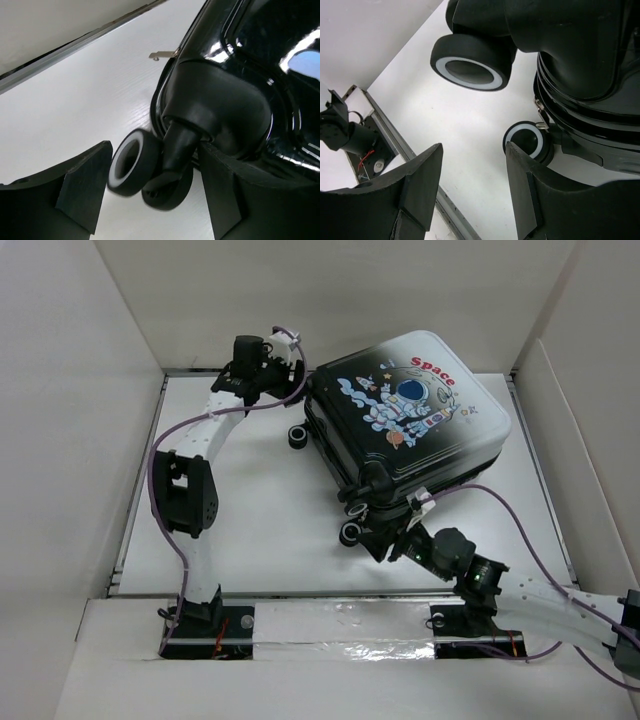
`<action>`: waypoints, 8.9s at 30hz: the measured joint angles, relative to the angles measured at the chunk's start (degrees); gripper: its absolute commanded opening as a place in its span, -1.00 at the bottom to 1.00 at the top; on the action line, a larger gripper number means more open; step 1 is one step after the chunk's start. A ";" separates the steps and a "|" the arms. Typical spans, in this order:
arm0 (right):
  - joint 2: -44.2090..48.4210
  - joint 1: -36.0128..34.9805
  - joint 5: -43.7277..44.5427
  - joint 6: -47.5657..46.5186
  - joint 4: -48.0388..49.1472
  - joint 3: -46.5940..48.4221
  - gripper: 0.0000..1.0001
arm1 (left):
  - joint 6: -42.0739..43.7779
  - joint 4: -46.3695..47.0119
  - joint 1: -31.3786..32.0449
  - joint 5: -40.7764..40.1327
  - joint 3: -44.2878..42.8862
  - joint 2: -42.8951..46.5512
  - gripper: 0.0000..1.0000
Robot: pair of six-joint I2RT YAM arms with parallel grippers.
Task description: Pack the luggage
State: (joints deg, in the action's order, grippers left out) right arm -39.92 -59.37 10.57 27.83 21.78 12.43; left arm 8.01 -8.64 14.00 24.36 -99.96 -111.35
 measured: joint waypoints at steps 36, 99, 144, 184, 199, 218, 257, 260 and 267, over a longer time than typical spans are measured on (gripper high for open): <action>-17.25 48.30 -15.96 -11.85 -21.14 21.92 -0.82 | -26.10 40.70 0.70 -14.40 51.60 30.16 -1.00; -22.80 39.56 -26.64 -3.74 20.55 -2.05 -0.91 | -38.80 24.35 0.59 -13.40 59.71 44.52 -0.62; -70.10 -0.39 5.55 -11.65 32.92 40.24 -1.00 | -53.09 30.67 16.55 -21.35 69.61 55.76 -1.00; -26.16 -2.60 7.23 -10.03 8.15 20.26 0.65 | -81.57 68.72 23.52 -12.81 83.12 46.01 -1.00; -38.53 -3.15 10.64 -13.77 16.09 25.42 0.64 | -85.07 70.55 24.22 -12.57 83.14 44.78 -1.00; -46.99 -6.10 18.64 -16.24 29.94 26.10 -0.51 | -87.95 66.88 24.61 -18.12 86.03 51.15 -1.00; -39.17 1.25 -0.50 -12.90 20.59 25.27 -0.66 | -51.69 37.94 19.41 -24.37 92.24 68.08 -0.14; -39.17 1.55 -1.27 -12.63 20.52 25.29 -0.66 | -50.03 43.36 20.63 -24.63 92.17 63.73 -0.11; -39.17 1.73 -1.95 -12.57 20.00 25.57 -0.66 | -44.63 48.43 31.58 -32.63 89.66 56.41 -0.01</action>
State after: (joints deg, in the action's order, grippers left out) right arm -79.09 -57.65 8.62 15.27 41.78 38.00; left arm -36.62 39.79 45.58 -8.27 -10.31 -54.94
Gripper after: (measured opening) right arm 0.615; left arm 0.485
